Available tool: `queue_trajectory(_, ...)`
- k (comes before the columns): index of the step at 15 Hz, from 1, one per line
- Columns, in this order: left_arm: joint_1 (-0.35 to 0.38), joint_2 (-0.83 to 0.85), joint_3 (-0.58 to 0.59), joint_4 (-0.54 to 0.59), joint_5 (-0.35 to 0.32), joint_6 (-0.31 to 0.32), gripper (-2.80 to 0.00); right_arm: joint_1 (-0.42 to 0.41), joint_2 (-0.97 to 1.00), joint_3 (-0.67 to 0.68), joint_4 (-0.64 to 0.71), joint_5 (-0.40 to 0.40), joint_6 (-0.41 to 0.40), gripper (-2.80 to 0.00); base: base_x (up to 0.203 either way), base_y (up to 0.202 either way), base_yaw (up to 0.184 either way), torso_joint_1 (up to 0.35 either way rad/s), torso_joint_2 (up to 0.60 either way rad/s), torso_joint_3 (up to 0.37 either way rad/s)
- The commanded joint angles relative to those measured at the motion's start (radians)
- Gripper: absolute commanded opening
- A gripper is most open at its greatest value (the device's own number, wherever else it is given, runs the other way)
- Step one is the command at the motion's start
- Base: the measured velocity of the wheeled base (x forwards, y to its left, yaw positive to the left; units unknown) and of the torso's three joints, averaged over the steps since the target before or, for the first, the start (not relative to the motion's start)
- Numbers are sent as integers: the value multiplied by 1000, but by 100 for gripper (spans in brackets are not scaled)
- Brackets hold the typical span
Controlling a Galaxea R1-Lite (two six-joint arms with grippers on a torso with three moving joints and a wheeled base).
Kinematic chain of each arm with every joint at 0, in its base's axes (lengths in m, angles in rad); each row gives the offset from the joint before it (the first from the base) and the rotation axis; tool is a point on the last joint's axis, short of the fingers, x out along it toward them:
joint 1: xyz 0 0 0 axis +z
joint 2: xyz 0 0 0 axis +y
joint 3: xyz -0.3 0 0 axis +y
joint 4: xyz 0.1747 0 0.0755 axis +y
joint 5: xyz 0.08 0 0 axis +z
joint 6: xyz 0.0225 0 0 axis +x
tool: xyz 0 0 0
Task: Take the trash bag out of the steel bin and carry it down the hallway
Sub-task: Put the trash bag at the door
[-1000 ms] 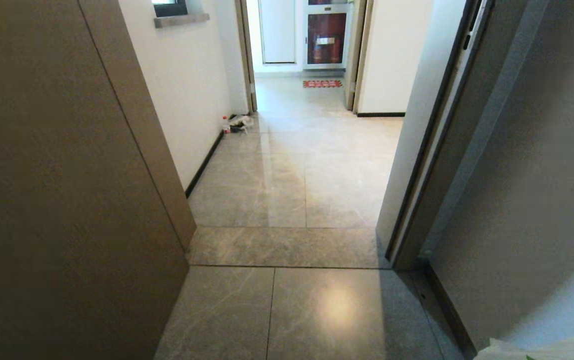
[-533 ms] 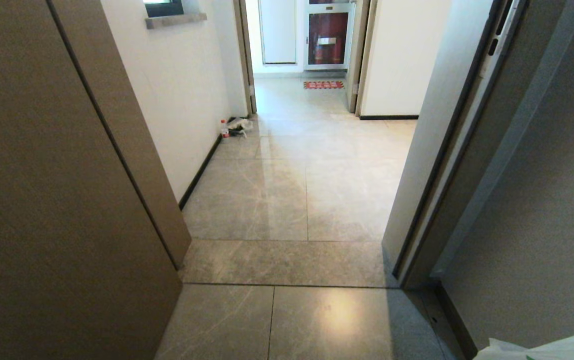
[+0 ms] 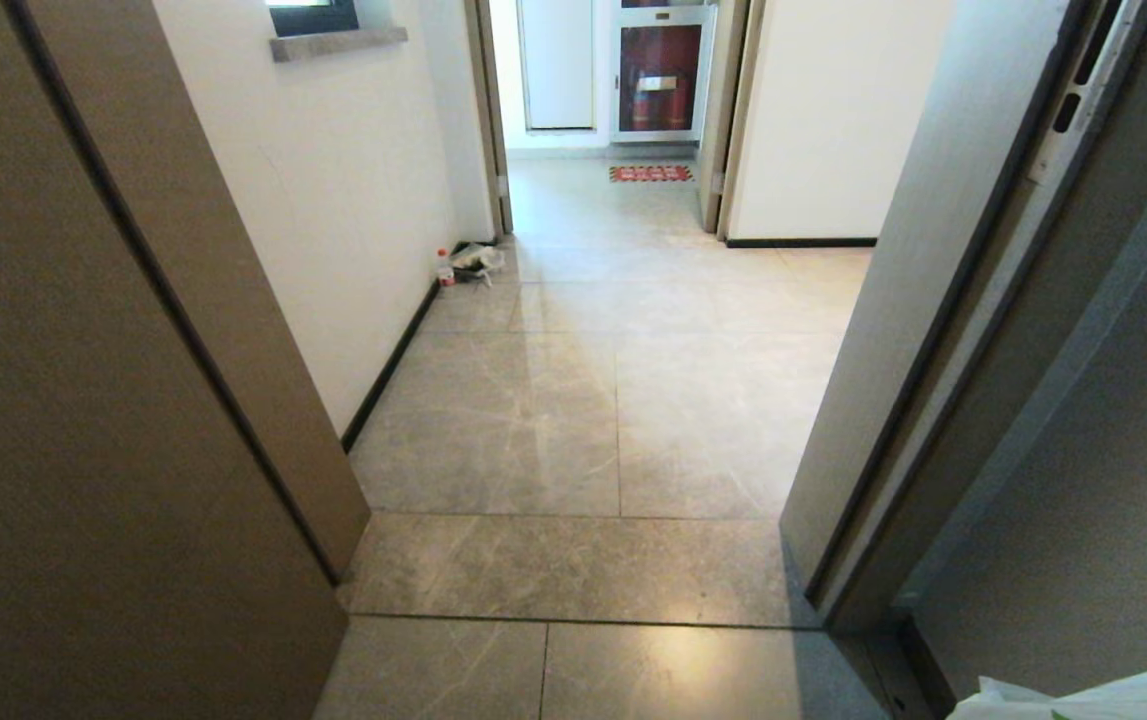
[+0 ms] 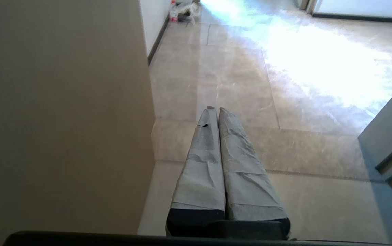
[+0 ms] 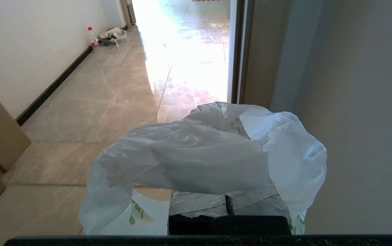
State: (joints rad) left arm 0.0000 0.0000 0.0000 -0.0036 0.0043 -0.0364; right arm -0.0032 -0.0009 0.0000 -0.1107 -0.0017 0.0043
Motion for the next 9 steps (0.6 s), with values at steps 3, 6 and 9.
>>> queue_trajectory(3,0,0,2,1,0,0,-280,0,1,40,-1,0,0,-280,194,0,1,6,2,5)
queue_trajectory(6,0,0,2,1,0,0,-280,0,1,40,-1,0,0,-280,193,0,0,1,2,4)
queue_trajectory(9,0,0,2,1,0,0,-280,0,1,40,-1,0,0,-280,192,0,0,3,3,3)
